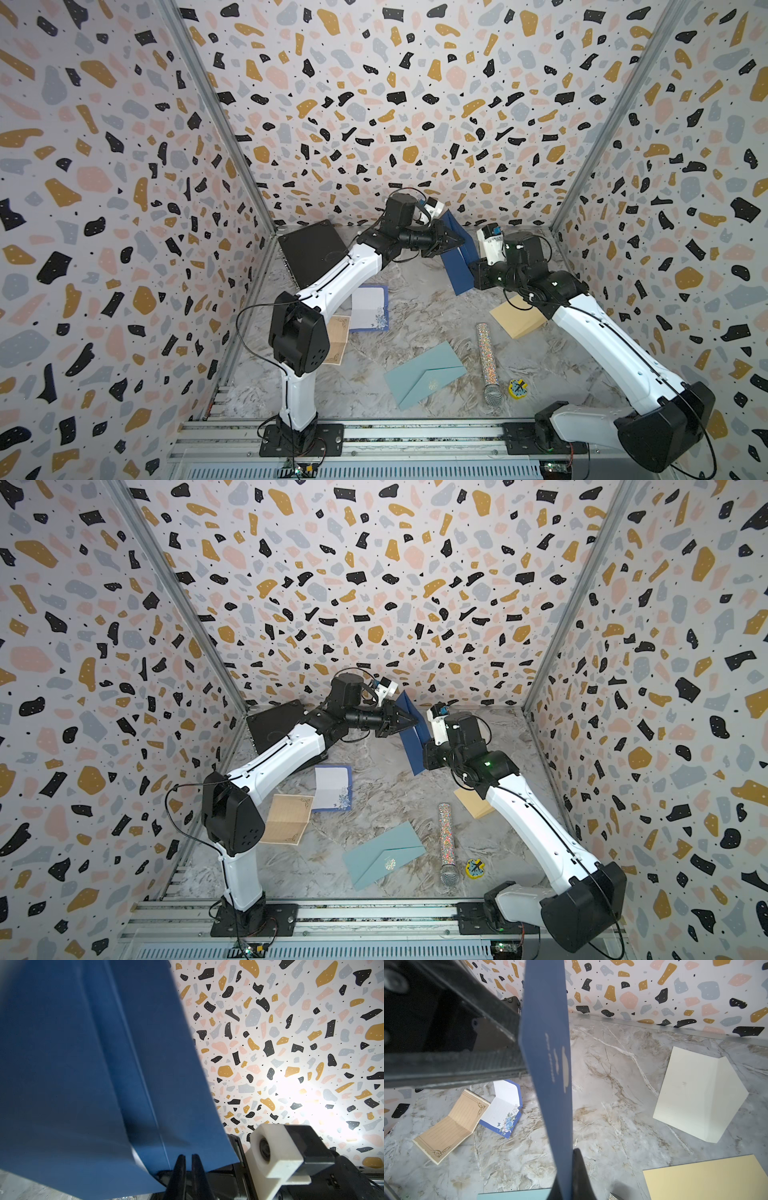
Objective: Take the letter paper out of the envelope
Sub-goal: Take out the letter paper from the envelope.
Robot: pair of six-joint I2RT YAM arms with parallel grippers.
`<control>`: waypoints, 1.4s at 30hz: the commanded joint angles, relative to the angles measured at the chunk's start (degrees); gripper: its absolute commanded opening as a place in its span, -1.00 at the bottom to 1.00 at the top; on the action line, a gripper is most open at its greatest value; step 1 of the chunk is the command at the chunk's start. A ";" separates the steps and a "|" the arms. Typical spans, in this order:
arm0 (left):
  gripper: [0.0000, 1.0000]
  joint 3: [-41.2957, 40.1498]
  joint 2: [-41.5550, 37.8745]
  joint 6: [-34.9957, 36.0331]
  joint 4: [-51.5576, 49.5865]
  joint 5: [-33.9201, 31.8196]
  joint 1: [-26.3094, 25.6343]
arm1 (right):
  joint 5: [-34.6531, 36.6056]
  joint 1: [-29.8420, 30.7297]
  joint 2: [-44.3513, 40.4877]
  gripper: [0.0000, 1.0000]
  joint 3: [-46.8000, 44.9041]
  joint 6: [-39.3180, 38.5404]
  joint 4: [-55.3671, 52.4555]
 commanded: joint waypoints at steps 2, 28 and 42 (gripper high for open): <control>-0.80 2.22 0.16 2.65 -0.54 -0.43 -0.50 | 3.17 1.26 0.14 -1.00 2.42 -1.43 -2.32; -0.69 4.90 0.73 14.22 -18.79 -9.51 -0.51 | 8.58 5.61 -0.29 -1.00 4.40 -1.17 -4.55; -0.39 7.57 1.30 16.56 -28.70 -14.53 -0.42 | 22.42 13.16 0.27 -1.00 6.14 -7.22 -6.16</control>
